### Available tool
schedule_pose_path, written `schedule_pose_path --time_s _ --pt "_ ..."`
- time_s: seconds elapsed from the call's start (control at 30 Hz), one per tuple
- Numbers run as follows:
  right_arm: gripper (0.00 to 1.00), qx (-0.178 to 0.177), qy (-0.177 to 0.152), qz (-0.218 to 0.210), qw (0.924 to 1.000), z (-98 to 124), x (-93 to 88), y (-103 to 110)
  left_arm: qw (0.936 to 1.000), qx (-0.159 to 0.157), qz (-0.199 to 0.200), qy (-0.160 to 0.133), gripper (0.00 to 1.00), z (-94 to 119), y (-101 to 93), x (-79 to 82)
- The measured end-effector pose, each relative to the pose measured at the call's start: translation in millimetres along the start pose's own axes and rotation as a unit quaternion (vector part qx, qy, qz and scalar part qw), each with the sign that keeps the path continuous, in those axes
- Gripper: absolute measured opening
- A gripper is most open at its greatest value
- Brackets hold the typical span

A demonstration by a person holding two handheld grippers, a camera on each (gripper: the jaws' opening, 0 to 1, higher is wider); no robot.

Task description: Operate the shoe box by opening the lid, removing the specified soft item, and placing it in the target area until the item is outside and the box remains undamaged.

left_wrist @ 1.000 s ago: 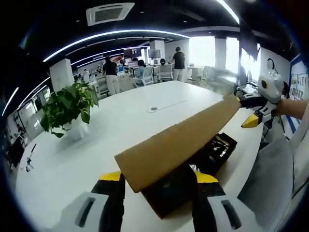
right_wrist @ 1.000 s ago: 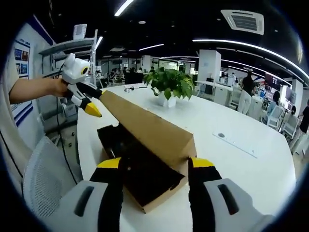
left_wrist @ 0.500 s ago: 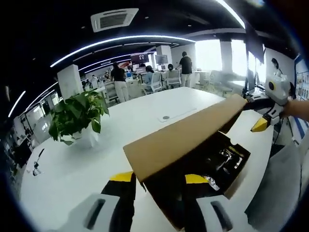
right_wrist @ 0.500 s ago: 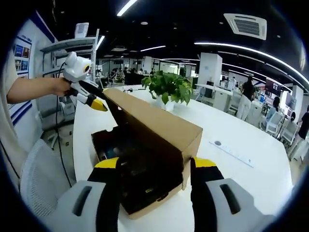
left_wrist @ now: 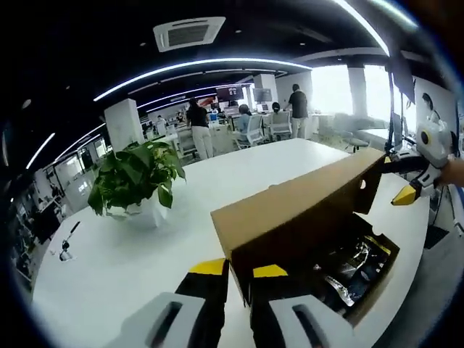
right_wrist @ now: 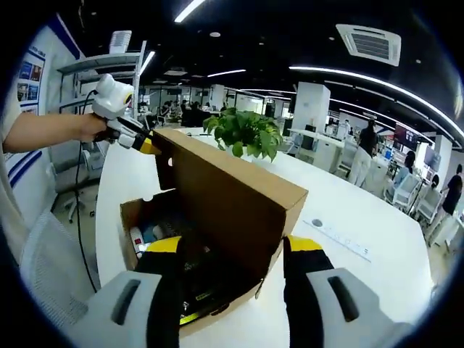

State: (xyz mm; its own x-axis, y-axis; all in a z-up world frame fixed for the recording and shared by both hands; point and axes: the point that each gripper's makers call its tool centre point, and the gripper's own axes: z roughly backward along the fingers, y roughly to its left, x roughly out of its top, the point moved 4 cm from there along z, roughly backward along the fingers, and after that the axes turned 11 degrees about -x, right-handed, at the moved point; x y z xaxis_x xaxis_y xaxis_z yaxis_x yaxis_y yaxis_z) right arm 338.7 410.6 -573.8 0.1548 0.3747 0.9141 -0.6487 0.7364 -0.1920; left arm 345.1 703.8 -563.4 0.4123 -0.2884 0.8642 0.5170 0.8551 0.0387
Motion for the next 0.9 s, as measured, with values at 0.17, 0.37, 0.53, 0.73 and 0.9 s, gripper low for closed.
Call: schedule_pose_path --time_s 0.17,0.37,0.53,0.73,0.9 --pt "0.50 -0.002 0.002 0.001 1.0000 -7 2.2 -6 0.9999 0.006 0.005 -0.006 0.04 -5 7.0 4.2" --pt "0.39 -0.027 0.004 0.001 0.9996 -14 3.0 -19 0.9997 0.014 0.018 -0.011 0.03 -13 13.6 8.8" --pt "0.27 -0.052 0.004 -0.021 0.9984 -20 0.4 -31 0.9996 0.017 0.021 -0.012 0.03 -18 16.6 12.1" --pt "0.22 -0.061 0.044 -0.039 0.9964 -25 -27.0 -35 0.9996 0.018 0.020 -0.012 0.03 -25 20.1 14.6" --pt "0.17 -0.065 0.062 -0.035 0.9953 -26 -43.6 -35 0.9996 0.018 0.020 -0.013 0.03 -30 22.0 16.1"
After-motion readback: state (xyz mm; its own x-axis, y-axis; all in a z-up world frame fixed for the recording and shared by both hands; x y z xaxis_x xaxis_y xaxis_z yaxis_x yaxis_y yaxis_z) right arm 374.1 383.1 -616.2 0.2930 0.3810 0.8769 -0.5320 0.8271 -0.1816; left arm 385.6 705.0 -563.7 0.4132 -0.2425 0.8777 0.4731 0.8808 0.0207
